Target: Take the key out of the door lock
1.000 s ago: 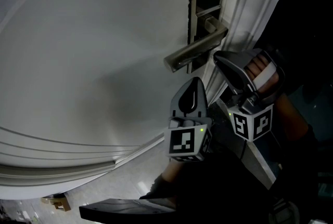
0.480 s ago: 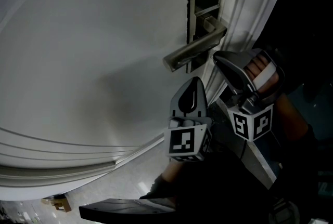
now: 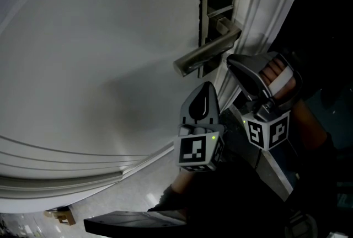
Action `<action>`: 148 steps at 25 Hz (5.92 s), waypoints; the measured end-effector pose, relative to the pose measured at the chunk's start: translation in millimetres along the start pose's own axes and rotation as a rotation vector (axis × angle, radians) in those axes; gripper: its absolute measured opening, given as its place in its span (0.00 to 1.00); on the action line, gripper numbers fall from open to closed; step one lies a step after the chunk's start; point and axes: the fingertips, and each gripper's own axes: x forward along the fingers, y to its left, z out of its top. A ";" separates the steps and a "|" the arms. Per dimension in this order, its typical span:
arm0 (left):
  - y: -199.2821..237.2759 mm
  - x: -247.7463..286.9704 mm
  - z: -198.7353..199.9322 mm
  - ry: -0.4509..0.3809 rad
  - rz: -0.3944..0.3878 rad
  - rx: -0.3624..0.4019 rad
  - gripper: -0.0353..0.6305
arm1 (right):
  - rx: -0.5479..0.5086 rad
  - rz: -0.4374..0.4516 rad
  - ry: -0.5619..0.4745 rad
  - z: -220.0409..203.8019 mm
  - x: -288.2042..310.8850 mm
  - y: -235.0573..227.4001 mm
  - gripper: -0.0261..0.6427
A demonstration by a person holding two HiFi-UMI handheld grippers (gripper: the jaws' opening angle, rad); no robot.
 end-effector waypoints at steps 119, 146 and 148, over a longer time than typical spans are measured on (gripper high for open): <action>-5.7 -2.2 0.3 -0.005 -0.020 -0.004 0.05 | -0.026 0.001 0.014 1.2 -12.2 1.9 0.06; -5.9 -1.9 -2.7 0.002 -0.012 -0.008 0.05 | 0.019 -0.025 0.020 0.6 -20.3 -1.8 0.06; -6.3 -1.0 -2.8 -0.001 -0.012 -0.012 0.05 | 0.034 -0.033 0.029 -1.8 -22.4 -3.2 0.06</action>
